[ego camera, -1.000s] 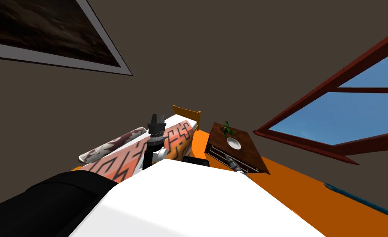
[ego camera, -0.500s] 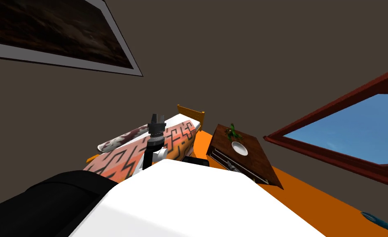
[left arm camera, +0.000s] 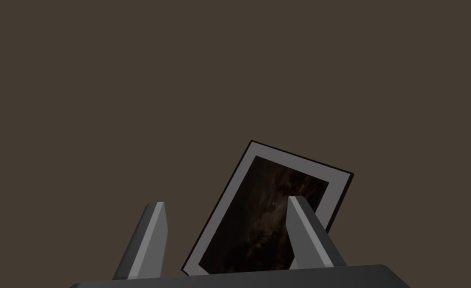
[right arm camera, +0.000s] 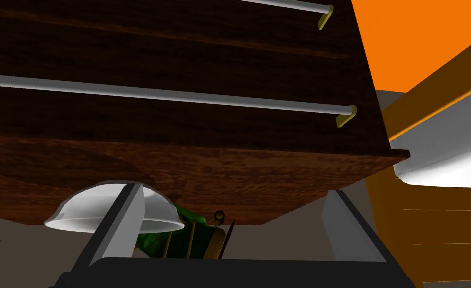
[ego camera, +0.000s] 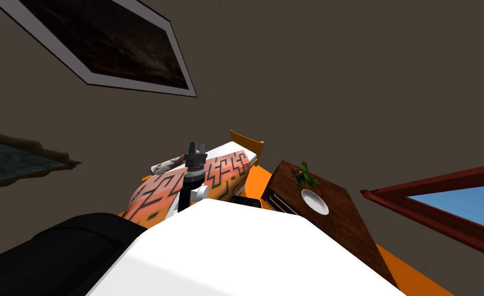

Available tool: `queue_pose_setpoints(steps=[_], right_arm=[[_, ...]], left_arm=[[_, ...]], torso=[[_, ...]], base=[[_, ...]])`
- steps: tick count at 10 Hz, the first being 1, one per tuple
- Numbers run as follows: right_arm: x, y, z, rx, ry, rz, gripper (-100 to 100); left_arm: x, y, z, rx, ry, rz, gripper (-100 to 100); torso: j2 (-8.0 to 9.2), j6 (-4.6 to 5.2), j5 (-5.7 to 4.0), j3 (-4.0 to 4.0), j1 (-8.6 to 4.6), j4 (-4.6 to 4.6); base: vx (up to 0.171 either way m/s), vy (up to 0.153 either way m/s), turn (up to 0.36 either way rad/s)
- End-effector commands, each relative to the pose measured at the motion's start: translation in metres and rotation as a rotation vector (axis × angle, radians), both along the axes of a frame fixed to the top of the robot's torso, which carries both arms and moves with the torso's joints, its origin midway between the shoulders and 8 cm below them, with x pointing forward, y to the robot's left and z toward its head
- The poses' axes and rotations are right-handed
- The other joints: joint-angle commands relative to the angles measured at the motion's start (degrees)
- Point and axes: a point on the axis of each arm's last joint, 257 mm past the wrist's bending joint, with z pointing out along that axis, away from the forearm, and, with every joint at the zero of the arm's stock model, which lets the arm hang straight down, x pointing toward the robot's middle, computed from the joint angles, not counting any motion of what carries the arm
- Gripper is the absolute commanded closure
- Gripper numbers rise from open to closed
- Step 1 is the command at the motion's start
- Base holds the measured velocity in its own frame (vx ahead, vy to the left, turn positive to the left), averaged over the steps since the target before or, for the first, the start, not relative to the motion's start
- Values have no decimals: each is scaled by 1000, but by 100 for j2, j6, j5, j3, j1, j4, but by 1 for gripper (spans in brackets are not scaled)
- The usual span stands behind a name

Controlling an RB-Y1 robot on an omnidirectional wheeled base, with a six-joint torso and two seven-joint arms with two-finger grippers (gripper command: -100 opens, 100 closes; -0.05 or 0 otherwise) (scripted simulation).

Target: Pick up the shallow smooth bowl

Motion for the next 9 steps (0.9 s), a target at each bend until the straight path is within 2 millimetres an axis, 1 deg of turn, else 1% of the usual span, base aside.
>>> queue_pose_setpoints(steps=[1,2,3,4,5,6,8,9], right_arm=[[-20,-13,-9,-35,55,4,-100],[-47,-26,-16,-89,127,26,-100],[-52,-28,-18,-90,138,22,-100],[-62,-31,-22,-93,157,15,-100],[-85,-42,-25,-142,221,41,-100],[-86,-42,-26,-142,224,40,-100],[-97,-46,-29,-145,246,33,-100],[-122,-57,-31,-191,313,58,-100]], left_arm=[[0,0,0,0,0,0,0],[0,0,0,0,0,0,0],[0,0,0,0,0,0,0],[0,0,0,0,0,0,0],[0,0,0,0,0,0,0],[0,0,0,0,0,0,0],[0,0,0,0,0,0,0],[0,0,0,0,0,0,0]], torso=[[0,0,0,0,0,0],[1,6,0,0,0,-1],[-4,0,0,-2,-2,-1],[-3,6,-1,-2,-5,-1],[7,9,0,3,2,0],[5,1,1,3,0,1],[7,9,0,3,2,0],[14,9,2,7,10,2]], base=[[48,-19,224],[62,-21,356],[54,-35,207],[22,-20,6],[36,-21,290],[43,-34,269],[12,-10,-4],[29,-13,345]])
